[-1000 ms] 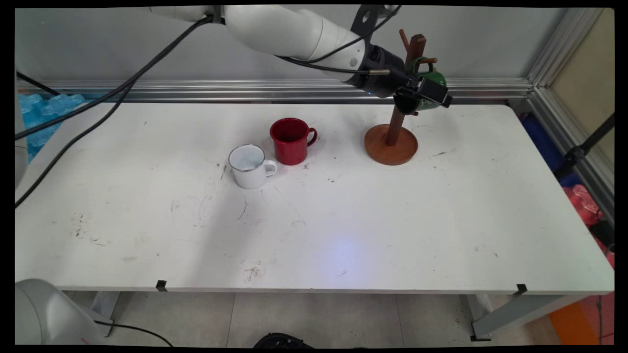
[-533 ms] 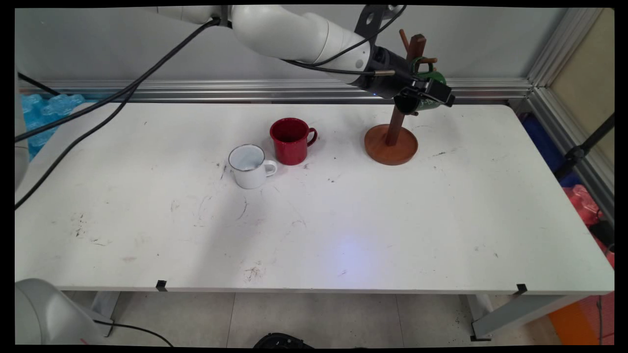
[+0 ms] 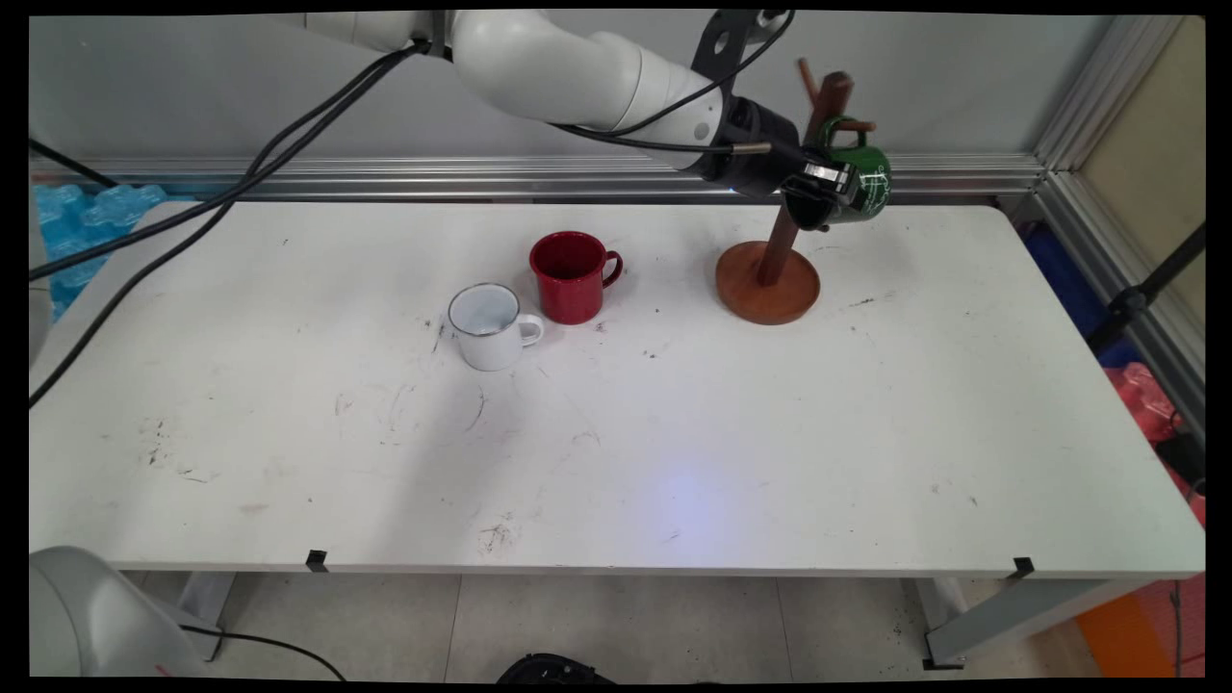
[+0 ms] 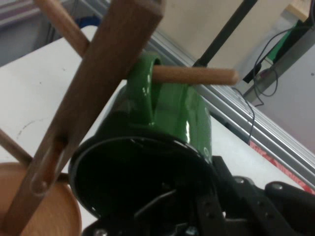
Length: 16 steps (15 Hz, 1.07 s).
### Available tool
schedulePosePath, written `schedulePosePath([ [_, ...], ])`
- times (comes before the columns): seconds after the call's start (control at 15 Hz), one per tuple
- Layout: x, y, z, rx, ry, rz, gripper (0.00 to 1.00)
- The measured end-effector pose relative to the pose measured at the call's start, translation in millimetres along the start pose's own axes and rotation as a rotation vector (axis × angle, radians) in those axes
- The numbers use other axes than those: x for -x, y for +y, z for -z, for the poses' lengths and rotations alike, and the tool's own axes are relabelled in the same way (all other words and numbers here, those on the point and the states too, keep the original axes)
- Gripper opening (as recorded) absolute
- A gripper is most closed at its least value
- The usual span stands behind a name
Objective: Place the picked object on the table
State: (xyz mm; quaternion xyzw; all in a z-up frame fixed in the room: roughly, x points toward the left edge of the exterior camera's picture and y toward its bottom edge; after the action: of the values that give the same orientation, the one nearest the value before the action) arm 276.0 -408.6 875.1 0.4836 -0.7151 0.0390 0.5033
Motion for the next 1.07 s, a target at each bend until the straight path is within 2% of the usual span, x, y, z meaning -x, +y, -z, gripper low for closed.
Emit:
schedulePosePath([
  [0.4,3.7,-0.9,4.0,-0.003,-0.004,-0.001,0.0],
  [1.07,-3.8,0.2,21.4,0.021,0.006,-0.04,0.0],
])
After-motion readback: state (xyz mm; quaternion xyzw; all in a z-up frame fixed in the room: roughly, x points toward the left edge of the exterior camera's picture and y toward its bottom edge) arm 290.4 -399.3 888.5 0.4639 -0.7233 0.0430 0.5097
